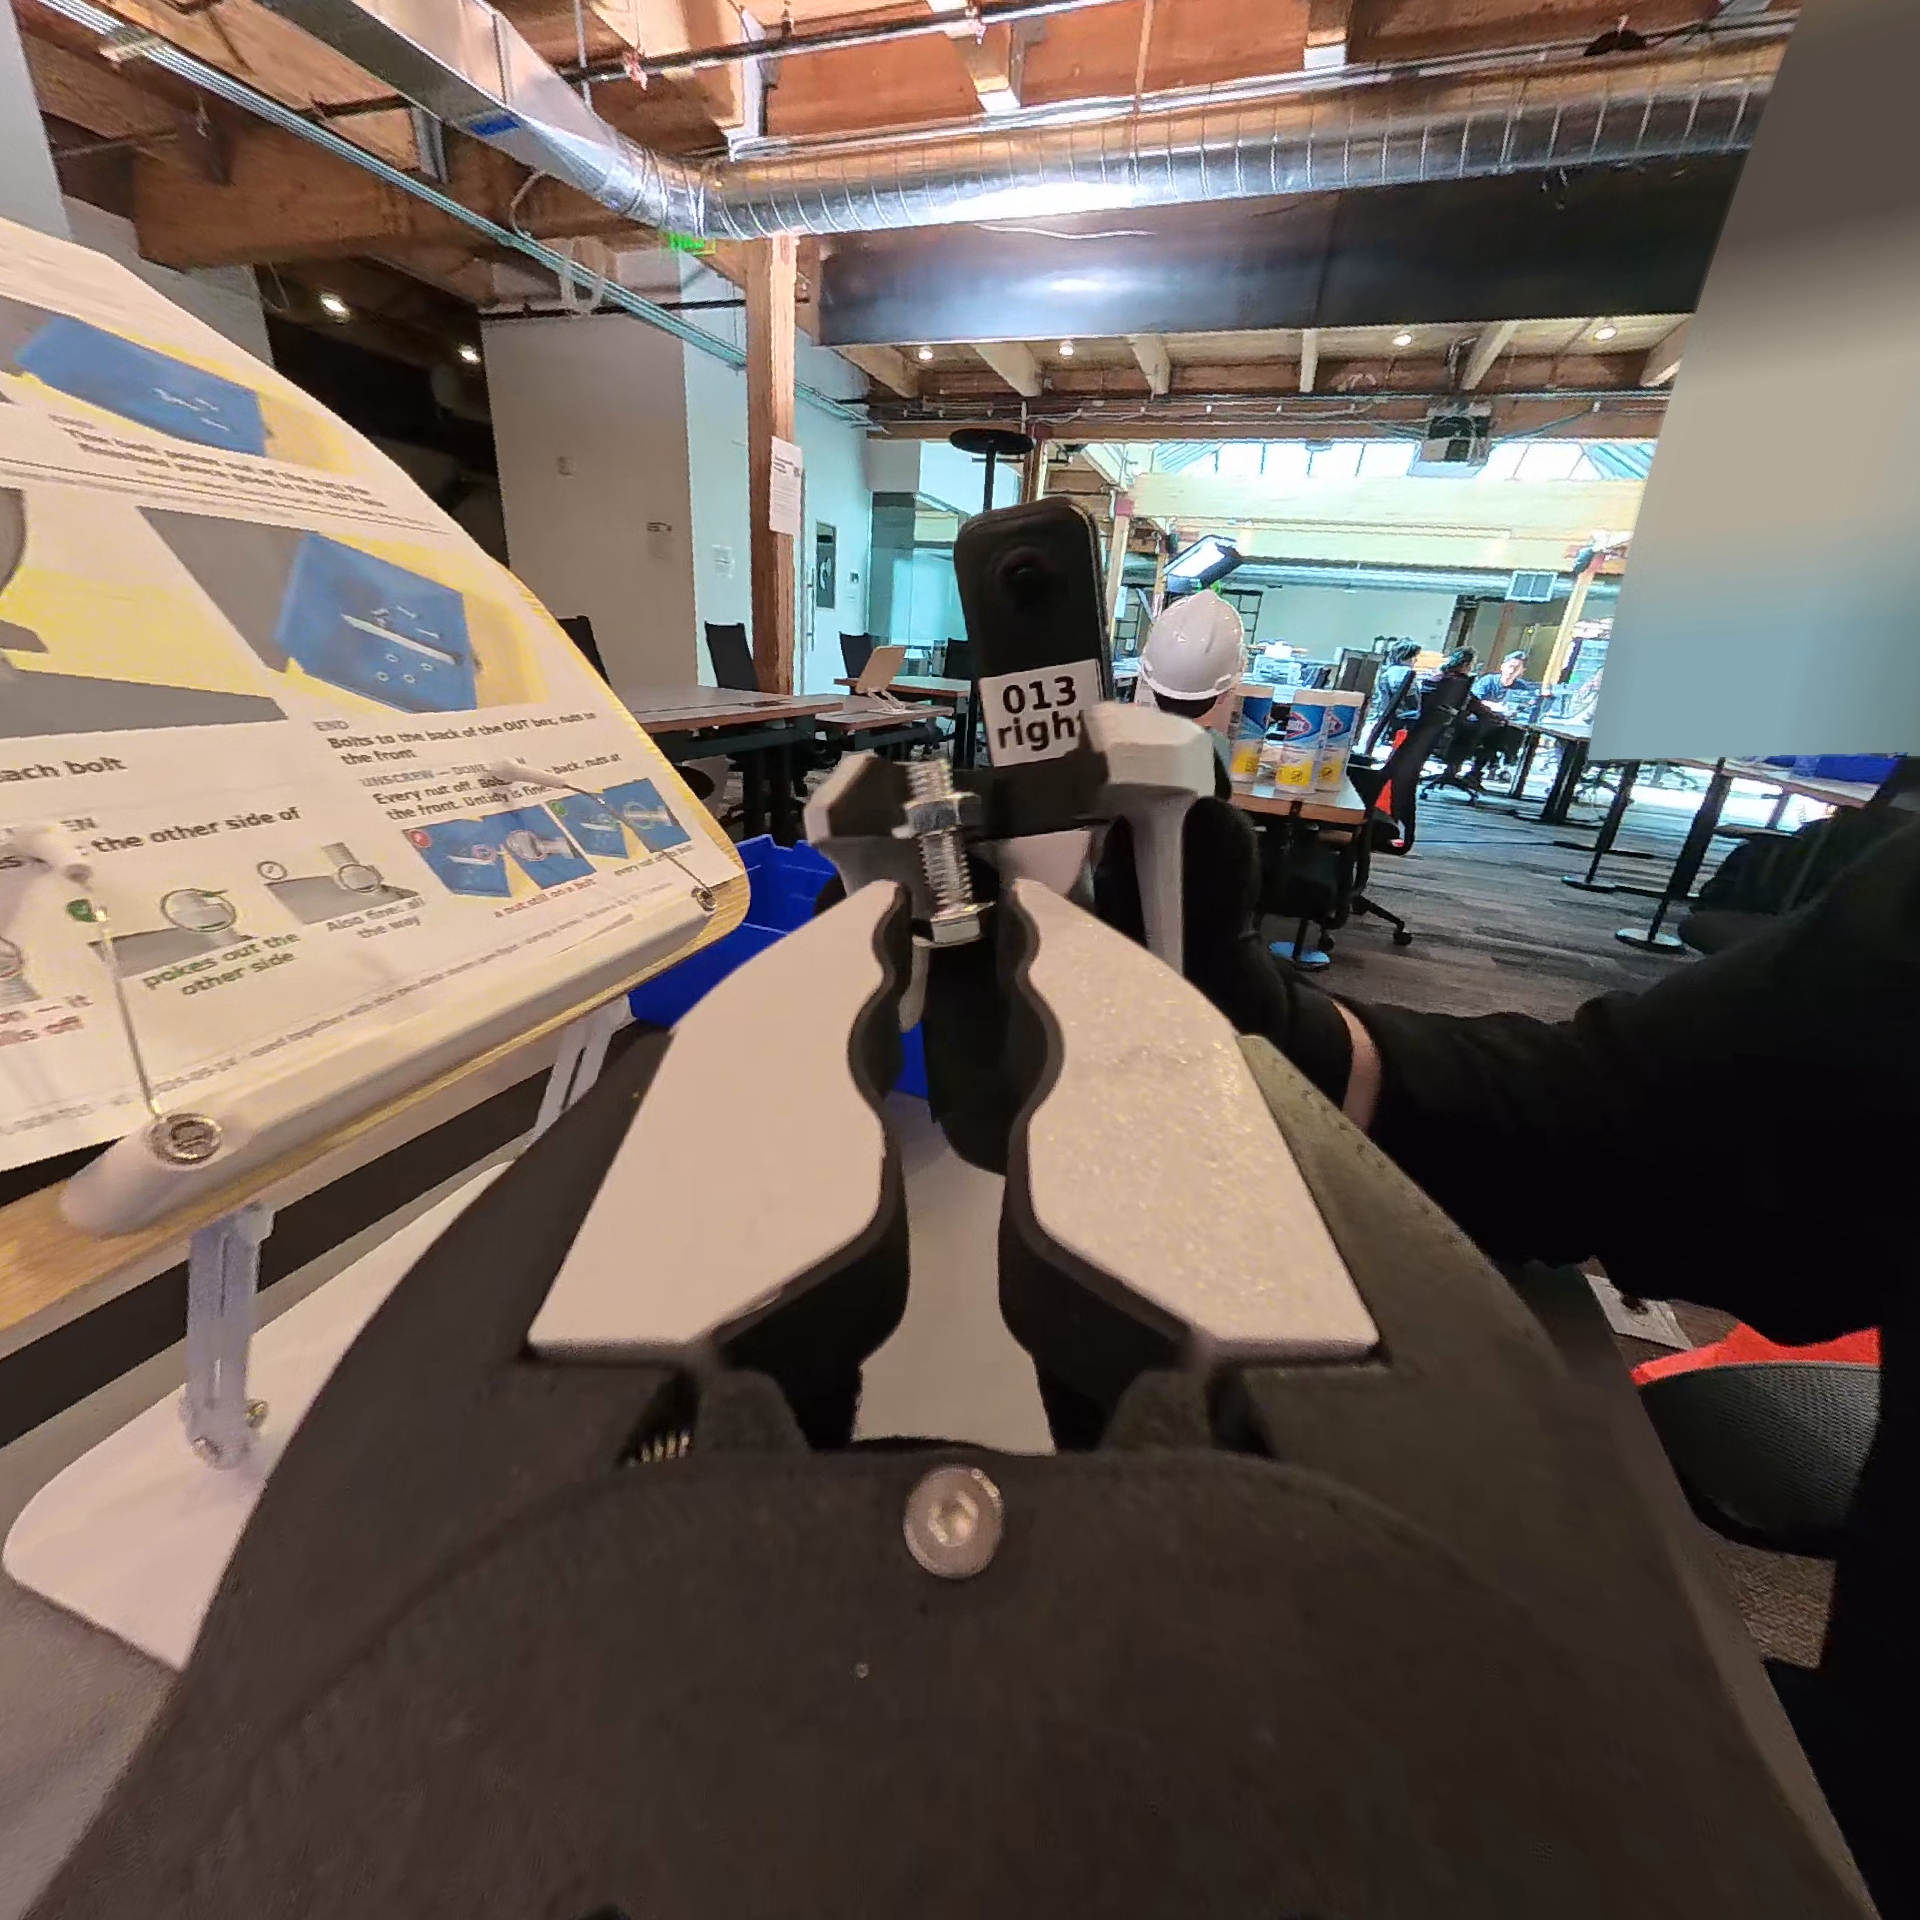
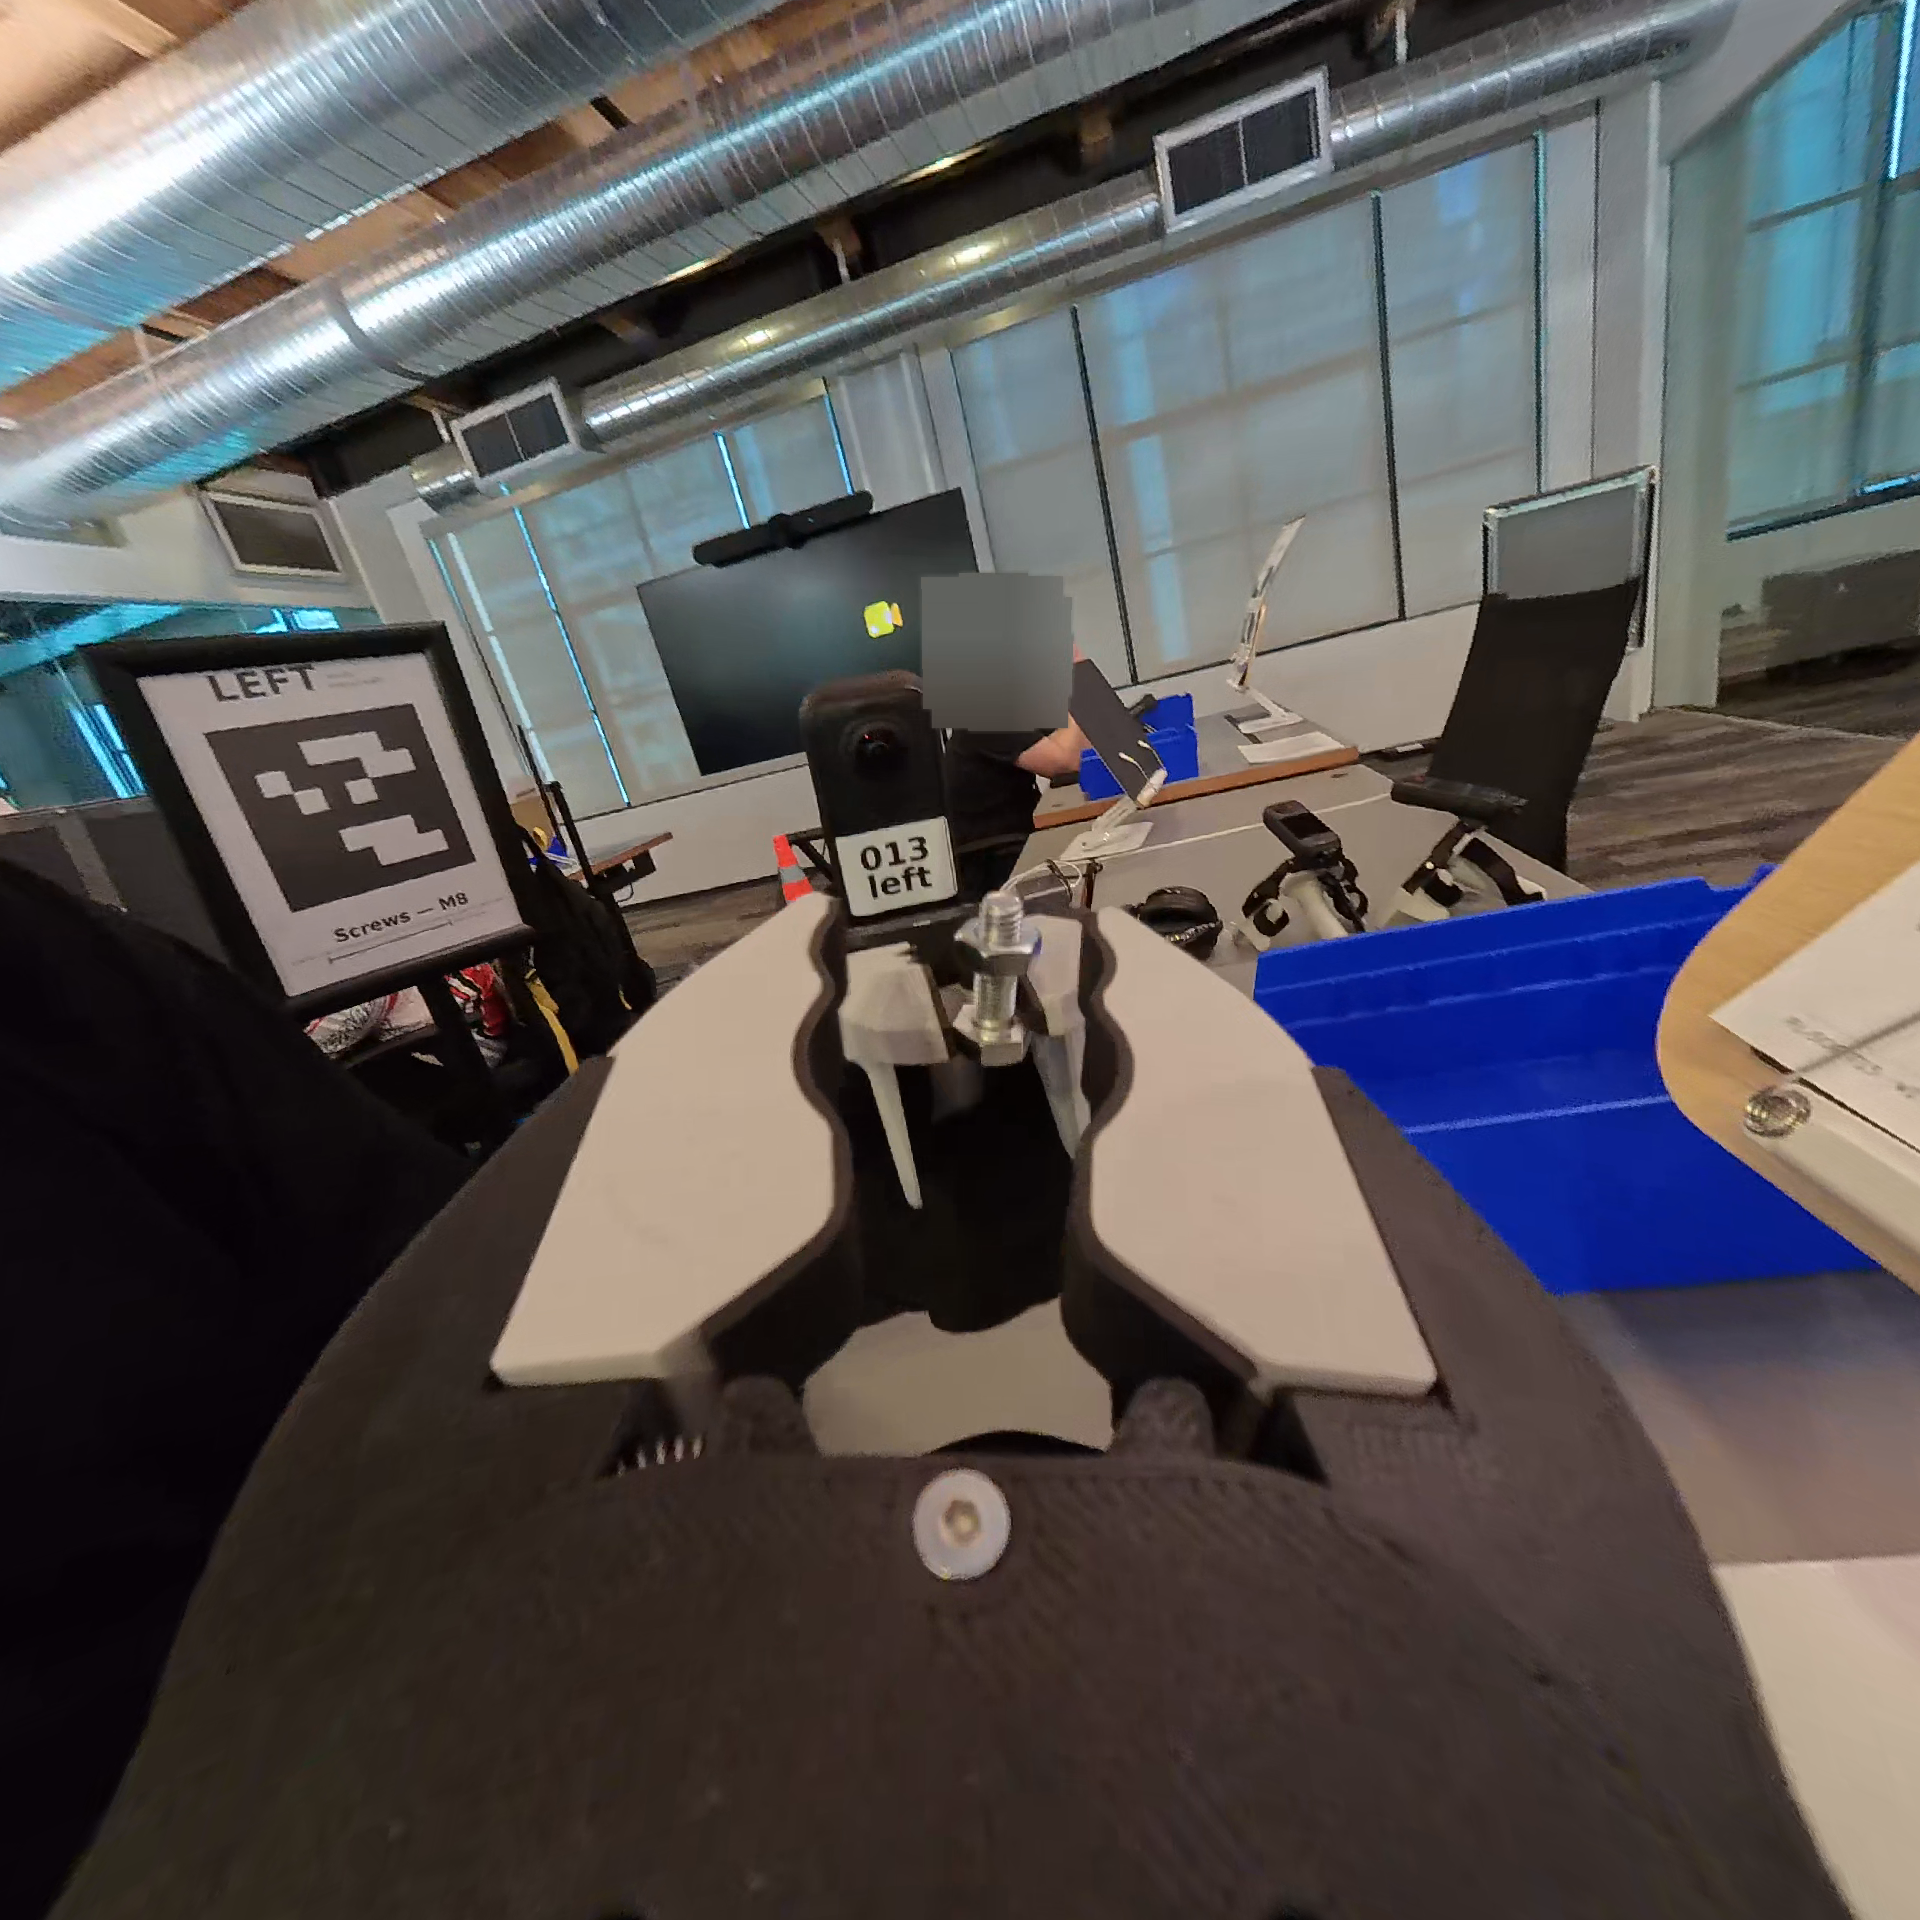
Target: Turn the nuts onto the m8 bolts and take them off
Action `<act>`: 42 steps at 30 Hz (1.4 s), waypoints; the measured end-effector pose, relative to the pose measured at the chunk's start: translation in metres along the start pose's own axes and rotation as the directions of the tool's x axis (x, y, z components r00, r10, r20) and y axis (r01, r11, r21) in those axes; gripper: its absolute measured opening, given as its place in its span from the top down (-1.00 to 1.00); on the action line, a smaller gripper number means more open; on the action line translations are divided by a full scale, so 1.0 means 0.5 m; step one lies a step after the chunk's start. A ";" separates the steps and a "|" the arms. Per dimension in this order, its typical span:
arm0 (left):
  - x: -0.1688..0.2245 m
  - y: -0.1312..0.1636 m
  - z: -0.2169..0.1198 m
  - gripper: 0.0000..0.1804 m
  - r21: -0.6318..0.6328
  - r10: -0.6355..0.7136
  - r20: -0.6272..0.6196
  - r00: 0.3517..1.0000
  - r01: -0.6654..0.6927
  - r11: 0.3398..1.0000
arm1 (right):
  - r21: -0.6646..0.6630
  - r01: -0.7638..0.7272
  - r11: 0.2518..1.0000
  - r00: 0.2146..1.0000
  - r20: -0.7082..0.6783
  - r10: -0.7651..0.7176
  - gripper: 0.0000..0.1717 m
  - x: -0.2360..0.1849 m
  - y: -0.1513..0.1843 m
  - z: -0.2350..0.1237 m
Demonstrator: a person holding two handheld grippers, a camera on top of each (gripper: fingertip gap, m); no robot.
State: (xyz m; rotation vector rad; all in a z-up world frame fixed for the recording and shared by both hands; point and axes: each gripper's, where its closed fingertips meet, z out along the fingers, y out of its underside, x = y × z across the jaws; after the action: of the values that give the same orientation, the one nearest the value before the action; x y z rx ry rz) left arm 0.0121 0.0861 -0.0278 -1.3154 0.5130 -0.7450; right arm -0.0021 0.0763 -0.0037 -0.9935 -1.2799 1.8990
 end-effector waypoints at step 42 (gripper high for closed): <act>0.040 0.039 0.036 0.84 -0.199 -0.194 -0.196 0.961 0.155 0.968 | -0.141 -0.017 0.990 0.983 0.181 0.042 0.69 -0.016 0.030 -0.013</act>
State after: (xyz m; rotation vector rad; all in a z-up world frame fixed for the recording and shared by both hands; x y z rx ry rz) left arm 0.0423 0.0849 -0.0421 -1.4723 0.6552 -1.0139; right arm 0.0063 0.0677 -0.0177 -0.9274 -1.5291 1.9836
